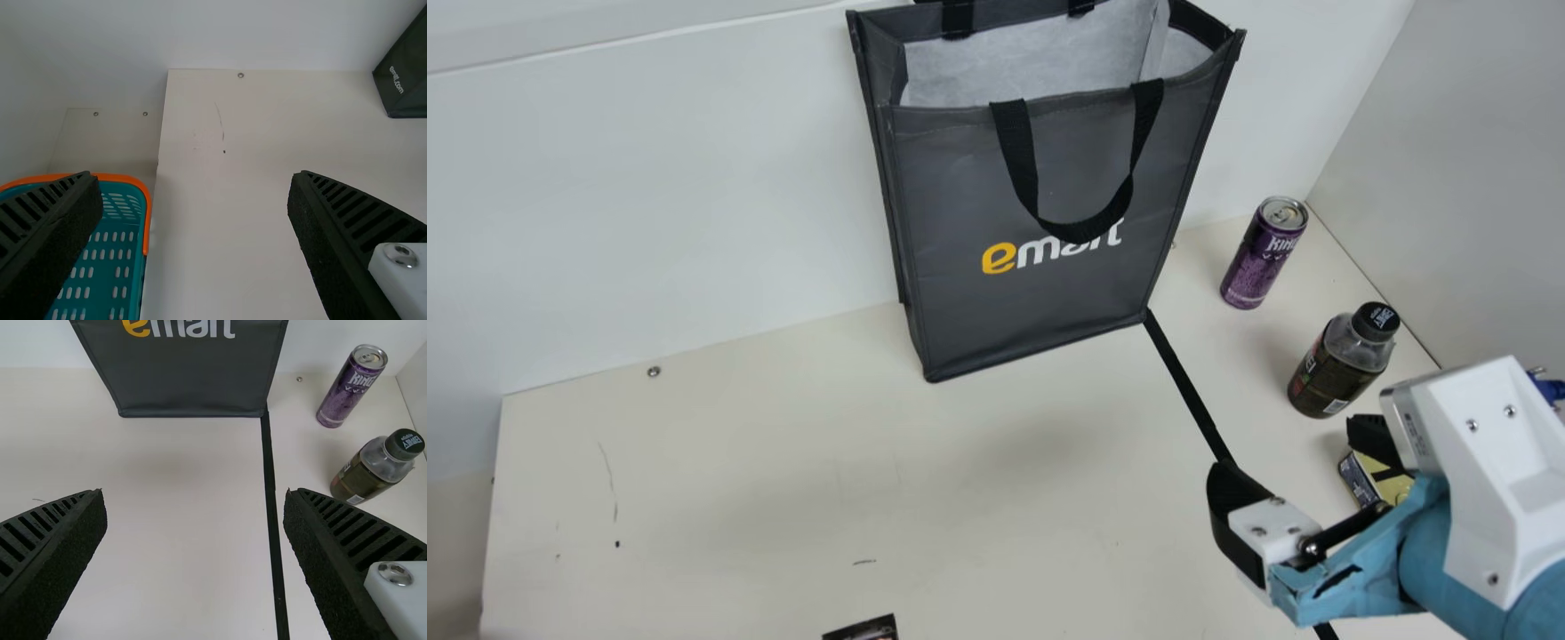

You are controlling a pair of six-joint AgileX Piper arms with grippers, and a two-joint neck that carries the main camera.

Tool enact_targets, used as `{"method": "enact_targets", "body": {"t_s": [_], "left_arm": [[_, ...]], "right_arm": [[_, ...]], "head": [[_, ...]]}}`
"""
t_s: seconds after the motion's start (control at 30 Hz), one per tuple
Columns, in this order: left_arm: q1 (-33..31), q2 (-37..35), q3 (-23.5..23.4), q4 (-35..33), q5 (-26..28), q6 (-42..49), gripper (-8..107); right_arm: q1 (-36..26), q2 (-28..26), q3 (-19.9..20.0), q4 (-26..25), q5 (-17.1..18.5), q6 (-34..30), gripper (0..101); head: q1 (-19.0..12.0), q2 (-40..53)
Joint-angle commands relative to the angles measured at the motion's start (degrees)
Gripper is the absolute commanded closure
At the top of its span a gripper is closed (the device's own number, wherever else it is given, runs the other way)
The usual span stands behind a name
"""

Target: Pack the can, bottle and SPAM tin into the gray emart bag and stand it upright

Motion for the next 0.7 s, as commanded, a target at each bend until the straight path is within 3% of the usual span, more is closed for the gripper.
{"method": "enact_targets", "body": {"t_s": [0.0,0.37,0.67], "left_arm": [[0.0,0.0,0.0,0.0,0.0,0.0,9],[0.0,0.0,0.0,0.0,0.0,0.0,9],[0.0,0.0,0.0,0.0,0.0,0.0,9]], "right_arm": [[0.0,0.0,0.0,0.0,0.0,0.0,6],[0.0,0.7,-0.4,0.0,-0.4,0.0,6],[0.2,4.0,-3.7,-0.4,-1.4,-1.1,6]], "head": [[-1.2,-0.1],[-1.2,-0.1],[-1.2,-0.1]]}}
